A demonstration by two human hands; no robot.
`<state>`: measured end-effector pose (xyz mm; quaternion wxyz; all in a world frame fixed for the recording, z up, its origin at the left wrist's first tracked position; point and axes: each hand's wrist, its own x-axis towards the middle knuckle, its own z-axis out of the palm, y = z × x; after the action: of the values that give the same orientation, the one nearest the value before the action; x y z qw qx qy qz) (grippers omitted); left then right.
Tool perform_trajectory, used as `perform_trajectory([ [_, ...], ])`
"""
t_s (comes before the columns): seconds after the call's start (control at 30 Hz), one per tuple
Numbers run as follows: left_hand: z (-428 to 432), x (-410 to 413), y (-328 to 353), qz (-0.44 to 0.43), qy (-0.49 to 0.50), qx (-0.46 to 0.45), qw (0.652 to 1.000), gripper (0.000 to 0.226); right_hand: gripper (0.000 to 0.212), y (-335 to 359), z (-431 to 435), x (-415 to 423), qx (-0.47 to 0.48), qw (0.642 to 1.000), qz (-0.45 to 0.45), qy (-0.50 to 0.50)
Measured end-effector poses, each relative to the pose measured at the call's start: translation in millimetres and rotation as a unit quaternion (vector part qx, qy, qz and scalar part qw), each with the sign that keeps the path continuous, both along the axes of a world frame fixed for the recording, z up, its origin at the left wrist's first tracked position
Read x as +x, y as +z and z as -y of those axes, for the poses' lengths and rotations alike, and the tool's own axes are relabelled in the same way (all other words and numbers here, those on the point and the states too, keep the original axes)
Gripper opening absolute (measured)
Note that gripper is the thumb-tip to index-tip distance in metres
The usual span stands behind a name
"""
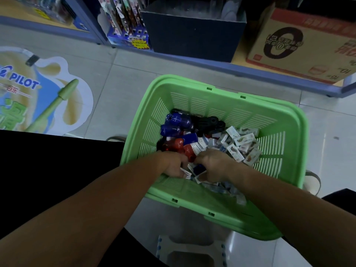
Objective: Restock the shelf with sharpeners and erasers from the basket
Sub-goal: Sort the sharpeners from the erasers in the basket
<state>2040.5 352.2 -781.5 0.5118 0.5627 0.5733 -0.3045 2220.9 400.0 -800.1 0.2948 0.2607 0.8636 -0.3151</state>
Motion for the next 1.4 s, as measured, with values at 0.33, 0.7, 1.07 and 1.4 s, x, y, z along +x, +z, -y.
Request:
perform_trajectory([
  [0.33, 0.9, 9.4, -5.3, 0.002, -0.034, 0.011, 0.999, 0.048, 0.052, 17.9, -17.3, -11.1, -0.045, 0.994, 0.092, 0.032],
  [0.7, 1.5, 15.2, 11.3, 0.027, -0.010, 0.011, 1.000, 0.040, 0.052, 34.8, -46.5, -45.2, -0.165, 0.812, -0.220, -0.515],
  [1.07, 14.0, 2.2, 21.6, 0.033, 0.105, 0.048, 0.993, 0.041, 0.028, 41.0, -56.0, -40.2, -0.220, 0.789, -0.161, -0.551],
  [1.4, -24.4, 6.5, 50.9, 0.076, 0.188, 0.217, 0.955, 0.019, 0.006, 56.9, -71.9, -16.6, -0.132, 0.906, -0.169, -0.364],
])
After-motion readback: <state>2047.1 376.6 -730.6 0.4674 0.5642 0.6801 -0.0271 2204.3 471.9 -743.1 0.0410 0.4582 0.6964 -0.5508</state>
